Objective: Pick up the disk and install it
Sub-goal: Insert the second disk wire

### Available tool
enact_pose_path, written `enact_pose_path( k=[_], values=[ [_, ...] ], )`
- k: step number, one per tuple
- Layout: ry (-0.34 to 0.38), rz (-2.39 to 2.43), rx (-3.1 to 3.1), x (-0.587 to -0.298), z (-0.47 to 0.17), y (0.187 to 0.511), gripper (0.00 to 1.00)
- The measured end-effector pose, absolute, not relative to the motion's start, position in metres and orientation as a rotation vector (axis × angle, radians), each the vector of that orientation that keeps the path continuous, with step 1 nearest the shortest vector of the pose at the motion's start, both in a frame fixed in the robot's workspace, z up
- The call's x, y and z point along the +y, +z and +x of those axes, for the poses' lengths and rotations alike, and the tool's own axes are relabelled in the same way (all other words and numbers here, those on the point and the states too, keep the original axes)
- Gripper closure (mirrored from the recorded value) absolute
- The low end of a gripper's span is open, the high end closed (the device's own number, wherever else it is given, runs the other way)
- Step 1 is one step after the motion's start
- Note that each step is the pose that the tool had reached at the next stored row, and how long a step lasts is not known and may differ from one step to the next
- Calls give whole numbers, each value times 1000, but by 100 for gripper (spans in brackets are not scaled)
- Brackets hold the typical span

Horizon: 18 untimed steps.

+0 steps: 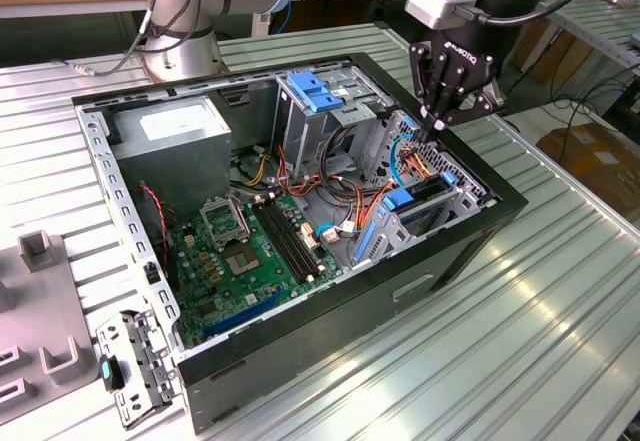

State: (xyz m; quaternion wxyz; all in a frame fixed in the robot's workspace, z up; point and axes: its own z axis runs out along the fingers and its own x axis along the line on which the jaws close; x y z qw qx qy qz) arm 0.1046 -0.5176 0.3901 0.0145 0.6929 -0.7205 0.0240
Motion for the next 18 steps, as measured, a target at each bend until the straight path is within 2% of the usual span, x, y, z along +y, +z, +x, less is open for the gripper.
enact_pose_path(
  k=[9,14,18],
  values=[
    [111,2147,-2218,-498,105,390,89],
    [187,2113,-2177,-488,105,391,89],
    [212,2099,-2163,-482,105,392,89]
  ],
)
